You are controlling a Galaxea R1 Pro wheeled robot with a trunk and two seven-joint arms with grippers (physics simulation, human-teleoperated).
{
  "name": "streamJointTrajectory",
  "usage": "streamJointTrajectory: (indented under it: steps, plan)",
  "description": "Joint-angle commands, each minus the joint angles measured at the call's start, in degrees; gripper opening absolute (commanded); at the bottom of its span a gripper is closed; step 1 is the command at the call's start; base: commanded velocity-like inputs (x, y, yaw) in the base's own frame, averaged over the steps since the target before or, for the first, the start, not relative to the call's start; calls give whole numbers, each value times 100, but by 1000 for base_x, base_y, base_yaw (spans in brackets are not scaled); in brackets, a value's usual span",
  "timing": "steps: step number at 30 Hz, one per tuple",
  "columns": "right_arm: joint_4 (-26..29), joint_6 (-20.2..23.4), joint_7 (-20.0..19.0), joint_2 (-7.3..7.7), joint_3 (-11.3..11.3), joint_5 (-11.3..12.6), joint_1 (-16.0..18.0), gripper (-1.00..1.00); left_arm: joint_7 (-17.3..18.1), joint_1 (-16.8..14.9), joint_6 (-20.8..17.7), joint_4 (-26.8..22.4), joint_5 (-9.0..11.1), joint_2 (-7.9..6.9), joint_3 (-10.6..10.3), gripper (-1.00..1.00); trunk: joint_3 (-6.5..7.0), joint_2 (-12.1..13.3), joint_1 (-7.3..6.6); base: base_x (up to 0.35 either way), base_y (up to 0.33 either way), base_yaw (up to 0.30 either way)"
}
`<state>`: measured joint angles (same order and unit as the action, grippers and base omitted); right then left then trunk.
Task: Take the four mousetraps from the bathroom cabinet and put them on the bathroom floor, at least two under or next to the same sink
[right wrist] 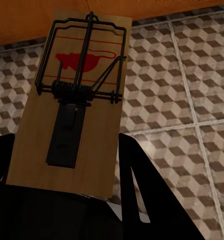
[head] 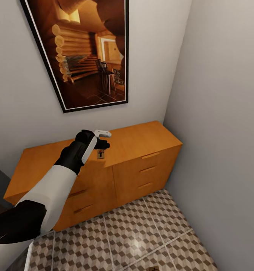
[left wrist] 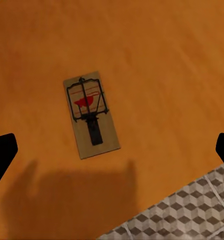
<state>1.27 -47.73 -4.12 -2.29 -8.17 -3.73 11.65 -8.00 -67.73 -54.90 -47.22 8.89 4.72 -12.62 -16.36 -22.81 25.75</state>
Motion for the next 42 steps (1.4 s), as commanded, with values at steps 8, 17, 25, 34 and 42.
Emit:
streamJointTrajectory:
  steps: [8,17,25,34,42]
  plan:
    - [-4,-17,-29,0,18,-14,4,-100,-74,-6,383,215,159,-9,3,100,-10,-11,3,24,0,0]
    - [-4,-17,-28,0,18,-14,4,-100,-98,-9,742,320,246,-8,21,100,-10,-11,3,7,0,0]
    - [-4,-17,-29,0,18,-14,4,-100,-106,-8,827,330,253,-15,40,100,-10,-11,3,0,0,0]
    - [-4,-17,-29,0,18,-14,4,-100,-112,-4,976,424,254,-16,440,100,-10,-11,3,0,0,0]
    - [-4,-17,-28,5,18,-14,4,-100,-114,-3,1155,552,254,-23,657,100,-10,-11,3,0,0,0]
